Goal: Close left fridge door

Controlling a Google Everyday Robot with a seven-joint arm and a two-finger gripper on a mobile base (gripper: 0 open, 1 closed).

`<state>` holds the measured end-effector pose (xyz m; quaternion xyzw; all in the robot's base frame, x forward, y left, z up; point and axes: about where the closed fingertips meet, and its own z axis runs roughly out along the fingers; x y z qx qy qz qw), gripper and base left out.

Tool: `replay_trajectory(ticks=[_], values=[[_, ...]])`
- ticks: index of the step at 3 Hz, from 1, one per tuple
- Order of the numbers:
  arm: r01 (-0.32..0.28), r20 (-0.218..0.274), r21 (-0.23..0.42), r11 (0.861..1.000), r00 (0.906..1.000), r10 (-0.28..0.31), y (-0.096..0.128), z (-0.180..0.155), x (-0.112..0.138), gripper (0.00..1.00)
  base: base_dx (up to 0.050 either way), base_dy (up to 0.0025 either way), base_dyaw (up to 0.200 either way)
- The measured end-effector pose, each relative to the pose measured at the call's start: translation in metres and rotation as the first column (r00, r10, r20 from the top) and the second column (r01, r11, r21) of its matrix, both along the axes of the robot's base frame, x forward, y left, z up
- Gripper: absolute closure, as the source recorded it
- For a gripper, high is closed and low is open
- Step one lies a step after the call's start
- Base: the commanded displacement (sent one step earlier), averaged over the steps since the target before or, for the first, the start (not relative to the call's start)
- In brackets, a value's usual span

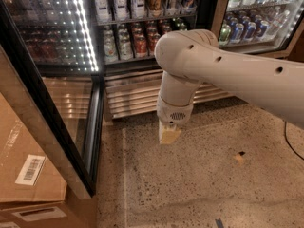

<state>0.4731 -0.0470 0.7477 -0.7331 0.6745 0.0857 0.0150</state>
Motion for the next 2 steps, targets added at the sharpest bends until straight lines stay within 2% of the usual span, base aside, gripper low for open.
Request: replay_trajectory(ticks=[1, 2], values=[[0.000, 0.000, 0.000, 1.000, 1.0000, 0.000, 0.0000, 0.0000, 0.0000, 1.00, 0.000, 0.00030, 0.187], [0.000, 0.000, 0.000, 1.000, 1.0000, 0.000, 0.0000, 0.0000, 0.0000, 1.00, -0.049, -0.00010, 0.001]])
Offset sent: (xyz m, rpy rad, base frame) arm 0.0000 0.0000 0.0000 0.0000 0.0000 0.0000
